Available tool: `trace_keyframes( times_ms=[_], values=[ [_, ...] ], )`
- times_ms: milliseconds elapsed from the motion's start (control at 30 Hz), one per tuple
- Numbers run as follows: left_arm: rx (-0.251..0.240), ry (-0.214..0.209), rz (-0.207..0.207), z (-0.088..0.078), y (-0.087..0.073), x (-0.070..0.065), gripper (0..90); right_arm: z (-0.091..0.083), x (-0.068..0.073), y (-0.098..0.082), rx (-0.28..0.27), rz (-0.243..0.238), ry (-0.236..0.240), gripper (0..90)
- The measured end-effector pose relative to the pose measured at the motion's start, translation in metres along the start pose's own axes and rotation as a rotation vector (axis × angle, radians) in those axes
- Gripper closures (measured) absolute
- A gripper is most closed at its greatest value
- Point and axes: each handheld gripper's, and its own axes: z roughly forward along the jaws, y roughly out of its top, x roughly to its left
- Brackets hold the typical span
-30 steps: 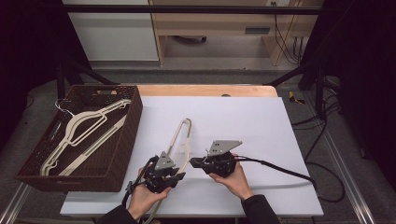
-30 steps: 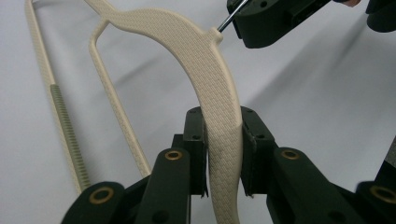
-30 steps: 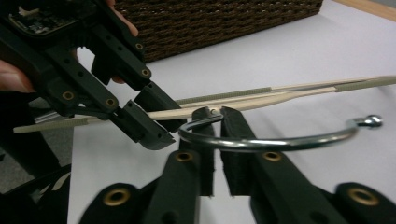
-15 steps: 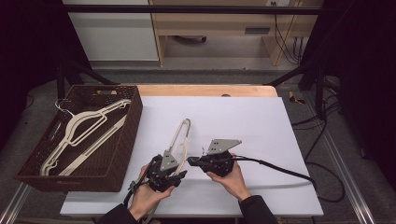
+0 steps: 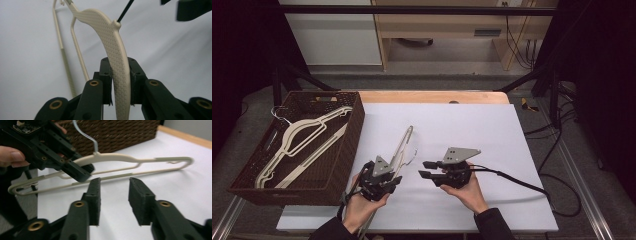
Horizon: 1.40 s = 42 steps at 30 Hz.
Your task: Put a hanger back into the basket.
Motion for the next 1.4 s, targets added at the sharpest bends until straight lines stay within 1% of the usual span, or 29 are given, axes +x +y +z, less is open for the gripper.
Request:
trace_keyframes(
  times_ms=[67,100,133,167,200,300,333,400,433,500,567,633,667,733,833,933,1033,1067,1100,1200,1267,1300,1400],
  values=[
    [-0.009,0.008,-0.016,-0.003,0.000,0.005,77.5,-0.008,-0.004,0.000,-0.015,0.014,-0.028,55.0],
    [-0.008,0.009,-0.024,-0.005,0.001,0.009,77.9,-0.013,-0.007,-0.001,-0.023,0.017,-0.050,52.9],
    [-0.013,0.013,-0.034,-0.007,0.001,0.012,78.1,-0.018,-0.009,-0.002,-0.038,0.022,-0.064,50.7],
    [-0.014,0.016,-0.041,-0.009,0.001,0.015,78.7,-0.025,-0.012,-0.003,-0.050,0.036,-0.083,46.3],
    [-0.023,0.019,-0.056,-0.009,0.000,0.016,79.1,-0.030,-0.014,-0.003,-0.060,0.041,-0.102,43.9],
    [-0.026,0.034,-0.062,-0.011,0.000,0.021,80.1,-0.044,-0.021,-0.005,-0.086,0.064,-0.147,35.6],
    [-0.032,0.037,-0.074,-0.012,0.000,0.023,80.5,-0.047,-0.022,-0.005,-0.092,0.071,-0.154,34.4],
    [-0.041,0.048,-0.080,-0.014,0.000,0.026,81.7,-0.055,-0.025,-0.006,-0.108,0.083,-0.175,32.1],
    [-0.038,0.050,-0.083,-0.015,0.000,0.028,82.3,-0.060,-0.027,-0.007,-0.112,0.096,-0.190,31.0],
    [-0.051,0.055,-0.102,-0.016,0.000,0.032,82.9,-0.065,-0.029,-0.008,-0.118,0.106,-0.207,29.3],
    [-0.052,0.065,-0.104,-0.018,0.000,0.034,83.4,-0.069,-0.031,-0.009,-0.122,0.114,-0.216,28.2],
    [-0.064,0.073,-0.110,-0.019,0.000,0.036,84.2,-0.073,-0.033,-0.009,-0.128,0.122,-0.220,27.9],
    [-0.059,0.076,-0.107,-0.021,0.000,0.037,84.6,-0.075,-0.033,-0.010,-0.124,0.124,-0.221,27.5],
    [-0.072,0.084,-0.116,-0.022,0.000,0.039,85.4,-0.077,-0.034,-0.010,-0.125,0.130,-0.228,26.9],
    [-0.086,0.066,-0.132,-0.027,0.000,0.043,85.6,-0.080,-0.035,-0.011,-0.122,0.132,-0.233,26.6],
    [-0.109,0.074,-0.130,-0.033,0.001,0.045,85.7,-0.082,-0.036,-0.011,-0.118,0.133,-0.240,25.5],
    [-0.142,0.050,-0.137,-0.042,0.003,0.049,85.7,-0.085,-0.036,-0.011,-0.114,0.130,-0.250,23.6],
    [-0.154,0.034,-0.135,-0.046,0.004,0.050,85.7,-0.086,-0.036,-0.011,-0.113,0.129,-0.252,23.0],
    [-0.169,0.025,-0.129,-0.050,0.005,0.050,85.7,-0.087,-0.036,-0.011,-0.111,0.129,-0.253,21.9],
    [-0.207,-0.007,-0.110,-0.062,0.008,0.051,85.7,-0.091,-0.035,-0.011,-0.111,0.125,-0.277,17.5],
    [-0.228,-0.025,-0.103,-0.068,0.009,0.051,85.7,-0.095,-0.035,-0.010,-0.112,0.127,-0.291,14.8],
    [-0.234,-0.033,-0.092,-0.072,0.010,0.052,85.7,-0.096,-0.035,-0.010,-0.116,0.128,-0.303,13.2],
    [-0.270,-0.053,-0.069,-0.084,0.013,0.053,85.7,-0.102,-0.036,-0.009,-0.124,0.128,-0.326,11.5]
  ],
)
